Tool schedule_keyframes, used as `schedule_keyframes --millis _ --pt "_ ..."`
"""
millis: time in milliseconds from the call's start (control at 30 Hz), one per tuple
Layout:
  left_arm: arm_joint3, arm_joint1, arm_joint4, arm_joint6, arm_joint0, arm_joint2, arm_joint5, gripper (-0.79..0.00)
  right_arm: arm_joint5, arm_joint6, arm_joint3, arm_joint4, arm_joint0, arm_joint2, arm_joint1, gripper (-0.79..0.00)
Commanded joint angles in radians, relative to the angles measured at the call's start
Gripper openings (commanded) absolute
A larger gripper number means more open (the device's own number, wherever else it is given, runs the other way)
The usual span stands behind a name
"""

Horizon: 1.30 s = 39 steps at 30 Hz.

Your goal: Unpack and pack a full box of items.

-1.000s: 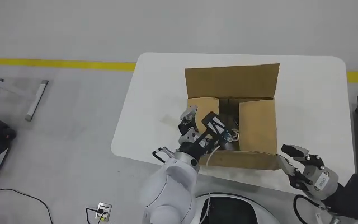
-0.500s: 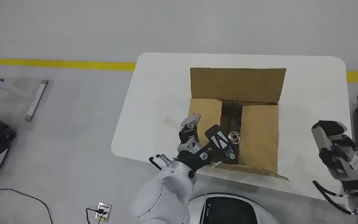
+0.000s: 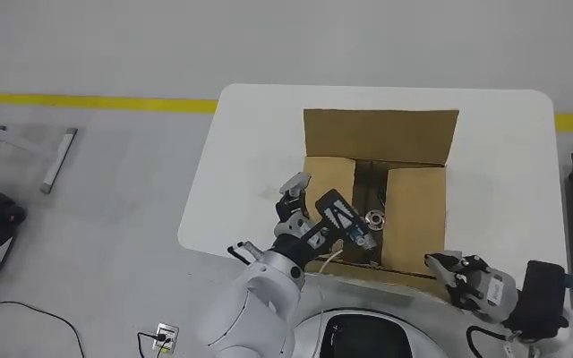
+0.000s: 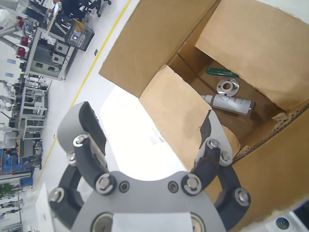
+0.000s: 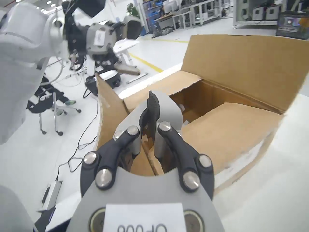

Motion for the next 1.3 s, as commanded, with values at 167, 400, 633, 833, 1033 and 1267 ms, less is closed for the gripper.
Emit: schedule_keyframes --millis 167,400,633,833,1033,1267 --pt "0.000 0.001 -0.024 -0.008 -0.012 -0.035 0.034 0.000 -0.083 -0.042 0.015 -0.120 -0.042 -0.005 0.003 -0.785" --pt "0.000 0.001 -0.078 -0.045 0.021 -0.030 0.080 0.000 -0.042 -0.044 0.027 -0.280 -0.060 -0.029 0.005 -0.785" --pt "0.002 0.002 -0.083 -0.070 0.052 0.007 0.120 0.000 0.088 -0.114 0.031 -0.249 -0.081 -0.016 0.001 -0.785" --pt "0.079 -0.002 -0.089 -0.047 0.046 0.064 0.174 0.000 0.272 -0.173 0.051 -0.043 -0.111 0.081 -0.008 -0.785" --pt "0.209 -0.013 -0.071 -0.037 -0.008 0.123 0.232 0.000 0.434 -0.134 0.038 0.083 -0.102 0.127 -0.015 -0.785" --pt "0.348 -0.020 0.035 -0.055 -0.078 0.160 0.247 0.000 0.505 -0.112 0.026 0.123 -0.092 0.115 -0.021 -0.785"
